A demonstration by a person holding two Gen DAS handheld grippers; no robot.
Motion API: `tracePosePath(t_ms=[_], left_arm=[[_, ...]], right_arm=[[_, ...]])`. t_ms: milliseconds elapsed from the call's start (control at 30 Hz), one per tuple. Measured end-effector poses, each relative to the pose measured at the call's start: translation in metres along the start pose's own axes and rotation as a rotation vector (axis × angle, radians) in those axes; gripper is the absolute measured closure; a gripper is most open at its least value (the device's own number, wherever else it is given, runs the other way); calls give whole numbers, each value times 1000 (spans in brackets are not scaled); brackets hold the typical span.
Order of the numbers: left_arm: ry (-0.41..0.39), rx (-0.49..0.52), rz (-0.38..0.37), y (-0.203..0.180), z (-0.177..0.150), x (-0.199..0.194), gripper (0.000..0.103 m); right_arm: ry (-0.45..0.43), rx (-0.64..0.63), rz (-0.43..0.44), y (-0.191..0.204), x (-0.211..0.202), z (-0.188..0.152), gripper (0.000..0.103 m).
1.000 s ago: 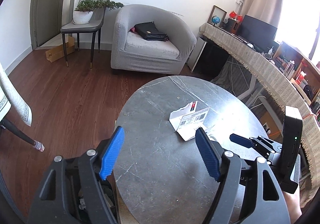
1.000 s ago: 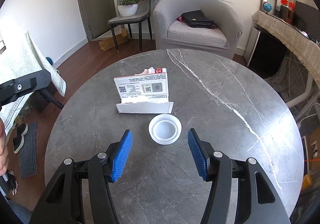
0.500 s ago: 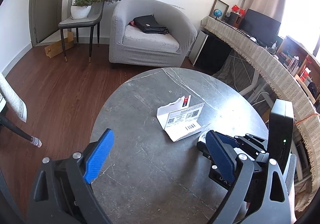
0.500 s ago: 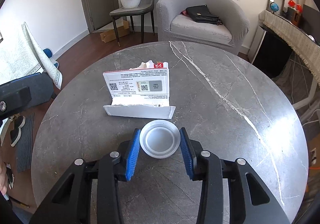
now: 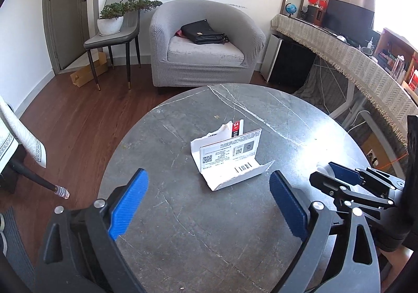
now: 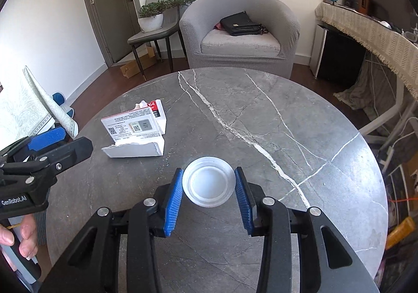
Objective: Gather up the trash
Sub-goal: 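Grasp the white card box with the left gripper while the right grasps the white lid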
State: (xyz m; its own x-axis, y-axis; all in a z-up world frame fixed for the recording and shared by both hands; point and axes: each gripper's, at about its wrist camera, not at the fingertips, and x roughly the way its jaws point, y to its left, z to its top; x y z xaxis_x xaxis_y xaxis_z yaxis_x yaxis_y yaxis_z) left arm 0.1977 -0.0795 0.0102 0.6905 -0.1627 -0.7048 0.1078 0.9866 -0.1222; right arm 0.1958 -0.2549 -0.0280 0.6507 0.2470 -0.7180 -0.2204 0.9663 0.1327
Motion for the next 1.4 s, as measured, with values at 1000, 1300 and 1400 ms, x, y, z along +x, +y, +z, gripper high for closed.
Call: tracePosePath(t_ms=[1000, 1300, 1400], left_arm=[[102, -11, 134, -32, 34, 79, 9], [86, -20, 71, -30, 28, 68, 28], [77, -24, 48, -27, 25, 58, 28]], right_arm=[[7, 51, 96, -22, 4, -5, 63], [6, 32, 101, -18, 3, -3, 63], [1, 37, 98, -16, 0, -1, 63]])
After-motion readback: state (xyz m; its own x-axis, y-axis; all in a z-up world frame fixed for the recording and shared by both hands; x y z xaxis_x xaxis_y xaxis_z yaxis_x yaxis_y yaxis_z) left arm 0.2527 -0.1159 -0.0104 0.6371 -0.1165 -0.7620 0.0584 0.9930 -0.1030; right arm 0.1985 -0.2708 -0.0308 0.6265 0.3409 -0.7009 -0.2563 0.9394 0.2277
